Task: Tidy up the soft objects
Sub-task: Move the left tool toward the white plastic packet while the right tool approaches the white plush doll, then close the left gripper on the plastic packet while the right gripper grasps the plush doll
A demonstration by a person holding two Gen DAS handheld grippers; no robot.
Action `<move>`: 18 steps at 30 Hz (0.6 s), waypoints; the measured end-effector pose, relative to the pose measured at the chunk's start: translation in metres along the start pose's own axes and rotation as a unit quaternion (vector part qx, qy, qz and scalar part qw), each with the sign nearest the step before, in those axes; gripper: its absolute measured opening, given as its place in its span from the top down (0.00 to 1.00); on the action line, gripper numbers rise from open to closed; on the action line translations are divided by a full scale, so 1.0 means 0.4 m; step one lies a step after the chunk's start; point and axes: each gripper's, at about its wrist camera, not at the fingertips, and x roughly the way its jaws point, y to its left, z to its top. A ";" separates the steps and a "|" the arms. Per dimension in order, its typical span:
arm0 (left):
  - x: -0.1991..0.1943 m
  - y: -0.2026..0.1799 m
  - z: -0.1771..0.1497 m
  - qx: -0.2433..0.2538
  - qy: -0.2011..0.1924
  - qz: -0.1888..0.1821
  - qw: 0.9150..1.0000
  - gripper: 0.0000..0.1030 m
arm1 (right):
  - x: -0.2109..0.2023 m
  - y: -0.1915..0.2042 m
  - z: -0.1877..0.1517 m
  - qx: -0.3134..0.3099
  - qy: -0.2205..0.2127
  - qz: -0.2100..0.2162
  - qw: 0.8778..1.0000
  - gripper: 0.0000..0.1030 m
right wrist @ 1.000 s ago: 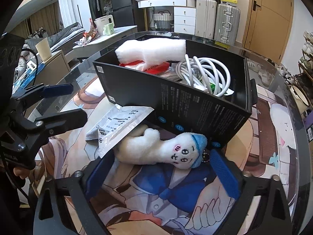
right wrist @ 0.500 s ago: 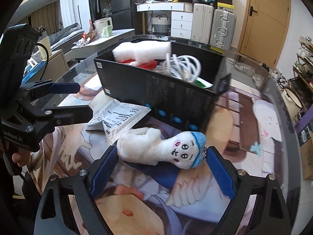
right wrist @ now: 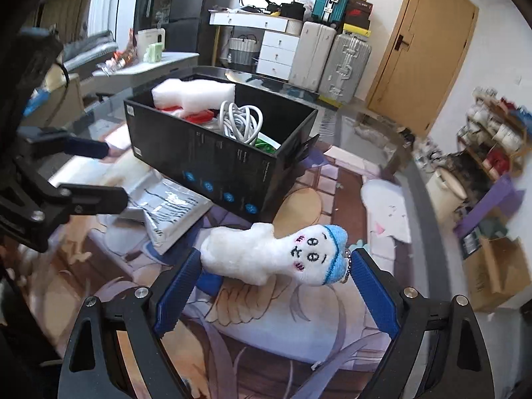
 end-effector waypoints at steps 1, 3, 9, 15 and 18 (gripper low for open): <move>0.002 -0.005 0.000 0.001 0.001 -0.001 1.000 0.06 | 0.000 -0.005 -0.002 0.004 0.001 0.000 1.000 0.11; 0.007 -0.017 0.003 0.005 0.005 -0.002 1.000 0.06 | -0.003 -0.012 -0.006 0.006 0.000 -0.002 1.000 0.11; 0.038 -0.054 0.017 -0.003 0.021 -0.002 1.000 0.06 | -0.019 -0.023 -0.018 0.016 -0.008 0.009 1.000 0.11; 0.078 -0.084 0.026 -0.013 0.039 0.000 0.999 0.06 | -0.017 -0.034 -0.036 0.030 -0.007 0.019 0.999 0.12; 0.105 -0.105 0.033 -0.005 0.049 0.023 0.999 0.06 | -0.017 -0.039 -0.044 0.035 -0.006 0.022 0.999 0.12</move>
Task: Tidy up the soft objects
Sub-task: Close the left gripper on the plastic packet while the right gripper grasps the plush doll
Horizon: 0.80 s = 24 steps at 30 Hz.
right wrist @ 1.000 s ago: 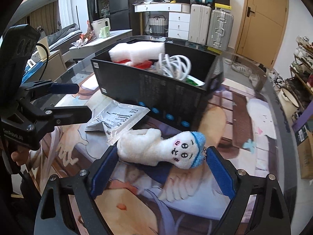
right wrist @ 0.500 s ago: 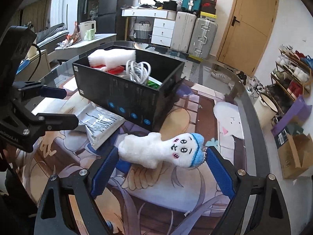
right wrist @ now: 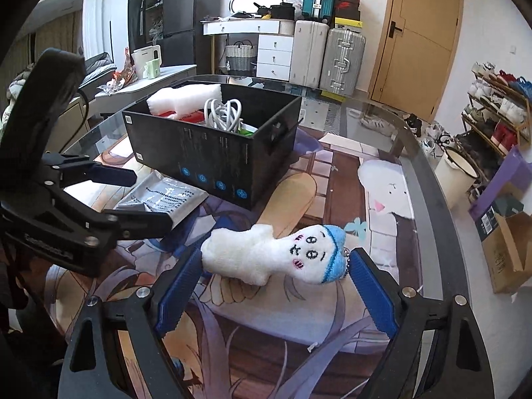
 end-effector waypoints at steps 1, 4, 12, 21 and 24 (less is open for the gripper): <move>0.005 -0.006 0.000 0.005 0.002 0.011 1.000 0.06 | -0.001 -0.001 -0.002 0.001 0.000 0.001 1.000 0.12; 0.020 -0.024 -0.002 0.027 0.005 0.038 0.999 0.06 | -0.003 0.003 -0.004 0.001 -0.001 0.001 1.000 0.12; 0.008 -0.004 -0.017 0.048 -0.006 0.043 0.998 0.20 | -0.006 0.010 0.000 0.000 -0.006 0.002 1.000 0.12; -0.050 0.033 -0.056 0.071 -0.031 0.006 0.997 0.50 | -0.014 0.021 0.010 0.000 -0.012 0.009 1.000 0.21; -0.067 0.049 -0.061 0.067 -0.038 -0.001 0.997 0.54 | -0.017 0.021 0.014 0.004 -0.015 0.015 1.000 0.27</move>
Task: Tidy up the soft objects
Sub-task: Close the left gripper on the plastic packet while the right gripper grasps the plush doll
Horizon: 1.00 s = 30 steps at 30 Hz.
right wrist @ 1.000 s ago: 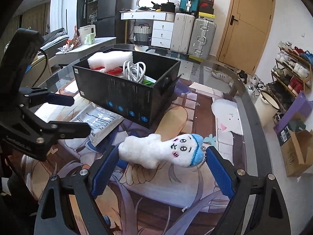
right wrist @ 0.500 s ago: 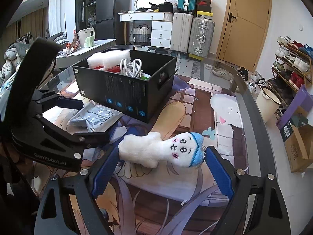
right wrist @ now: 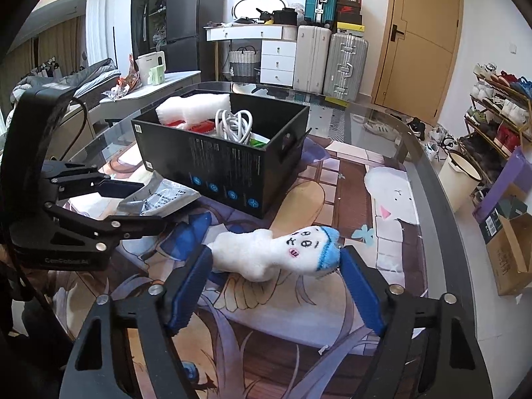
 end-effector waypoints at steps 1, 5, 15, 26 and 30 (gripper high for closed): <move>-0.005 0.003 -0.003 -0.001 -0.002 0.001 1.000 0.55 | 0.001 -0.001 0.000 0.002 0.001 0.002 1.000 0.30; -0.015 0.009 -0.008 -0.004 -0.006 -0.002 1.000 0.55 | 0.006 -0.002 -0.002 0.005 0.006 0.005 1.000 0.30; -0.023 0.002 -0.008 -0.002 -0.009 -0.008 1.000 0.55 | 0.035 0.008 -0.011 0.008 0.027 0.026 0.999 0.15; -0.031 -0.004 -0.001 0.000 -0.020 -0.010 1.000 0.55 | 0.113 -0.001 0.013 0.048 0.058 0.016 0.997 0.09; -0.033 -0.002 0.000 0.000 -0.022 -0.009 1.000 0.55 | 0.142 -0.012 0.035 0.057 0.065 0.003 0.996 0.09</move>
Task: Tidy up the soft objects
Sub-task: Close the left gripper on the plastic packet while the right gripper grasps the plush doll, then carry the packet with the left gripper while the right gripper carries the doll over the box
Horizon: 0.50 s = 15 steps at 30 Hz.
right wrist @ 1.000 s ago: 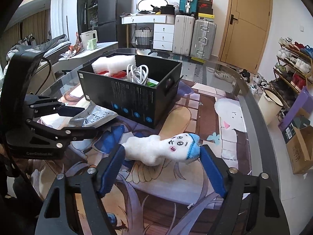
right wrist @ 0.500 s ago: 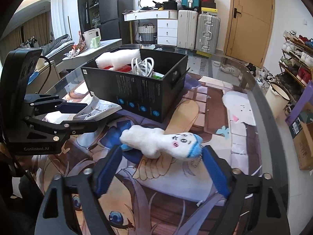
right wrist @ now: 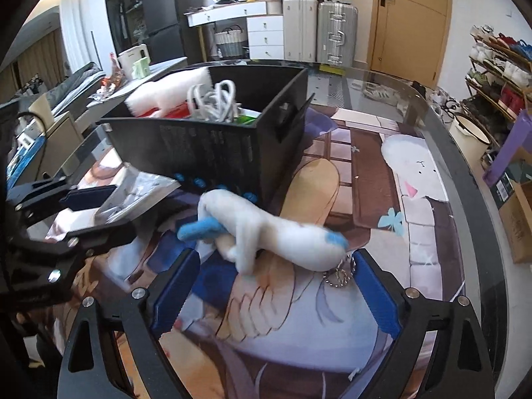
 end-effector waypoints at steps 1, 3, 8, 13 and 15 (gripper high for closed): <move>-0.001 0.001 0.001 0.000 -0.001 0.000 1.000 0.55 | 0.006 -0.003 0.007 0.002 0.002 -0.001 1.000 0.09; -0.003 0.003 0.002 0.000 -0.002 0.000 1.000 0.55 | 0.014 -0.011 0.015 0.004 0.005 0.001 1.000 0.09; -0.008 0.011 0.001 0.000 -0.006 -0.001 1.000 0.55 | 0.028 -0.019 0.030 -0.003 0.005 0.007 1.000 0.11; -0.018 0.004 0.000 0.005 -0.013 -0.005 1.000 0.55 | 0.019 -0.013 0.027 -0.012 -0.001 0.026 1.000 0.36; -0.027 0.003 0.000 0.007 -0.017 -0.006 1.000 0.55 | 0.008 -0.015 0.023 -0.014 -0.009 0.030 0.999 0.39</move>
